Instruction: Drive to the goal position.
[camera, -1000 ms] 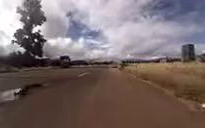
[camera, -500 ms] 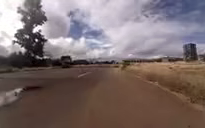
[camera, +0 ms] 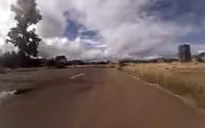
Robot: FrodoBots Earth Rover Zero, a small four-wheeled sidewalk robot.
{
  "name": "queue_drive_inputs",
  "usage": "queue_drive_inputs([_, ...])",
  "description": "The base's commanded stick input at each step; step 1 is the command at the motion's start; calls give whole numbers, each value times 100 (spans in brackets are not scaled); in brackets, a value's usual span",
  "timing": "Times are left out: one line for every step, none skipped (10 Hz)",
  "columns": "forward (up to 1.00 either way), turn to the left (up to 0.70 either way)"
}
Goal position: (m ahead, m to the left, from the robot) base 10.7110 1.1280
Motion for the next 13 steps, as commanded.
queue_drive_inputs([70,0])
queue_drive_inputs([70,0])
queue_drive_inputs([70,0])
queue_drive_inputs([70,0])
queue_drive_inputs([70,0])
queue_drive_inputs([70,0])
queue_drive_inputs([70,0])
queue_drive_inputs([70,0])
queue_drive_inputs([70,0])
queue_drive_inputs([70,0])
queue_drive_inputs([70,0])
queue_drive_inputs([70,0])
queue_drive_inputs([70,0])
